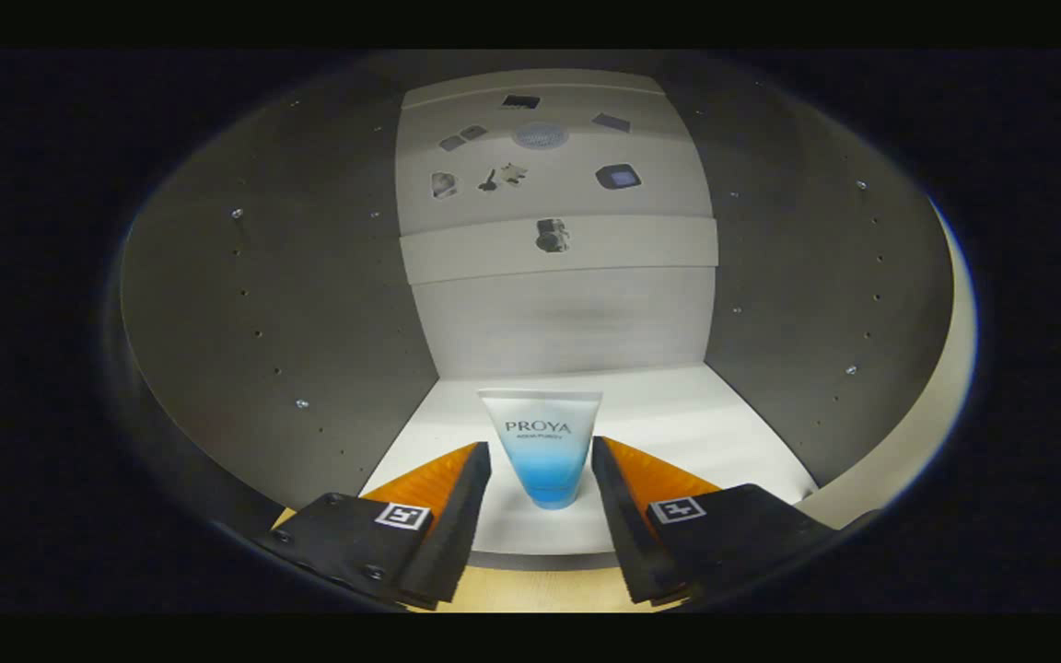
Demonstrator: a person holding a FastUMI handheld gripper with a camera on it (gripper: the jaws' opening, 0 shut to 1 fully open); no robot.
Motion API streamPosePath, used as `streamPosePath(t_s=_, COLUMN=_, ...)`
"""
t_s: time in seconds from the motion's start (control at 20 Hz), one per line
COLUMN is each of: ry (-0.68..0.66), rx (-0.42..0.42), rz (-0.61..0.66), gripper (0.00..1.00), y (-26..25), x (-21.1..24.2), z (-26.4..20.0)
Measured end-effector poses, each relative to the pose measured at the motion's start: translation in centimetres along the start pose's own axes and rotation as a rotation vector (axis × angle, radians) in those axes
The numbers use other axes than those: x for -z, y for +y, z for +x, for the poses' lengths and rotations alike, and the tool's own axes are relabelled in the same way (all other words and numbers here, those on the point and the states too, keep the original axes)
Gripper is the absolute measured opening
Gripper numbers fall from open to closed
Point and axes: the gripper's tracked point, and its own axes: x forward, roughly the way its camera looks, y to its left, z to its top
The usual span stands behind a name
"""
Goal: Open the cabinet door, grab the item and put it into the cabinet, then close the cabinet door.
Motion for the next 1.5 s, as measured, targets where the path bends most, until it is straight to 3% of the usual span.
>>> streamPosePath(t_s=0.3, ry=-0.082, rx=-0.007, rz=0.008, gripper=0.95, y=0.0, x=-1.5, z=-3.5)
streamPosePath(t_s=0.6, ry=-0.213, rx=-0.054, rz=0.006, gripper=0.95, y=1.2, x=-2.4, z=-12.8)
streamPosePath(t_s=0.95, ry=-0.323, rx=-0.139, rz=-0.070, gripper=0.95, y=3.0, x=-0.5, z=-27.6)
streamPosePath(t_s=1.25, ry=-0.351, rx=-0.201, rz=-0.099, gripper=0.94, y=-0.2, x=2.8, z=-37.8)
streamPosePath(t_s=1.5, ry=-0.363, rx=-0.188, rz=-0.112, gripper=0.95, y=-5.8, x=5.8, z=-43.8)
